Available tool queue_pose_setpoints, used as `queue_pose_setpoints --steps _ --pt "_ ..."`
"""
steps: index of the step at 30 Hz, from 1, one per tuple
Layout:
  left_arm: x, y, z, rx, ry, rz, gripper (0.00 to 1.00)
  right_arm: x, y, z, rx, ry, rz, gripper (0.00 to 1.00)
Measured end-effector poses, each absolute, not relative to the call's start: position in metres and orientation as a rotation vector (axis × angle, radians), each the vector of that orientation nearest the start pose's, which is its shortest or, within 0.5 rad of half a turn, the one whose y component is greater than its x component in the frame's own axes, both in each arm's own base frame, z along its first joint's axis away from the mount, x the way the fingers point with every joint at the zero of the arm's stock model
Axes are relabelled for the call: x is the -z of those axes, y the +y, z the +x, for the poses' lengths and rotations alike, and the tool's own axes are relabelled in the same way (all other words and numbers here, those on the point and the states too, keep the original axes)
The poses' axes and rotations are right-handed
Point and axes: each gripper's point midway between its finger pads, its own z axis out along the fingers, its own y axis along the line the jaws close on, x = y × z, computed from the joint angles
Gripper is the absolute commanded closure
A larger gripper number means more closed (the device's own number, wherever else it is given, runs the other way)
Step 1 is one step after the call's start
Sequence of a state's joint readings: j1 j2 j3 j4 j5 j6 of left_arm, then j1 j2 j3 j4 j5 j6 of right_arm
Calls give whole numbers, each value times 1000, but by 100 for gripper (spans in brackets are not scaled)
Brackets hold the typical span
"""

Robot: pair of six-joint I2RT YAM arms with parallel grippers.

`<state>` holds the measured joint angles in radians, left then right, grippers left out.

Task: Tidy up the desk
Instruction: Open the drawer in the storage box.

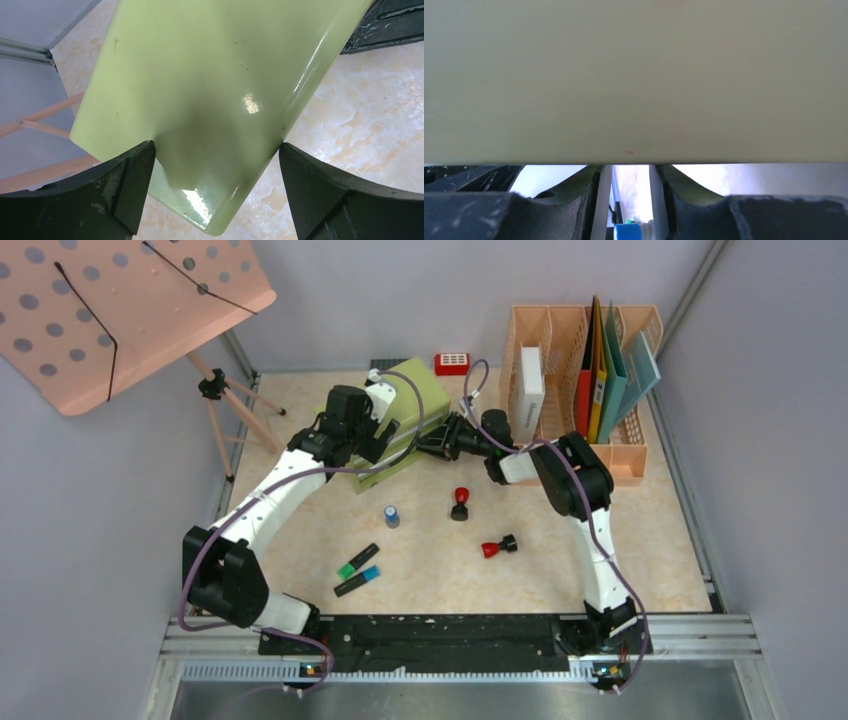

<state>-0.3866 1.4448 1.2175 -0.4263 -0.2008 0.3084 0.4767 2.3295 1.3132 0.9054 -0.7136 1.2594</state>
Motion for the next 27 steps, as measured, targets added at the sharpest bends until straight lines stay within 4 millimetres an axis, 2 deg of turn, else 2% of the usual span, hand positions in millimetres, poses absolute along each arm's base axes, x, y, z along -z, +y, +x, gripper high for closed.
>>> queue_pose_setpoints --steps 11,21,24,27 --pt "-199 -111 397 -171 2116 647 4 -101 387 428 -1828 2034 113 77" --pt "-199 -113 397 -165 2112 648 4 -107 385 430 -1826 1993 113 61" --pt "-199 -113 397 -163 2113 646 4 -87 378 425 -1757 2043 142 59" --pt "-200 -113 397 -161 2113 642 4 -79 371 422 -1702 2065 159 59"
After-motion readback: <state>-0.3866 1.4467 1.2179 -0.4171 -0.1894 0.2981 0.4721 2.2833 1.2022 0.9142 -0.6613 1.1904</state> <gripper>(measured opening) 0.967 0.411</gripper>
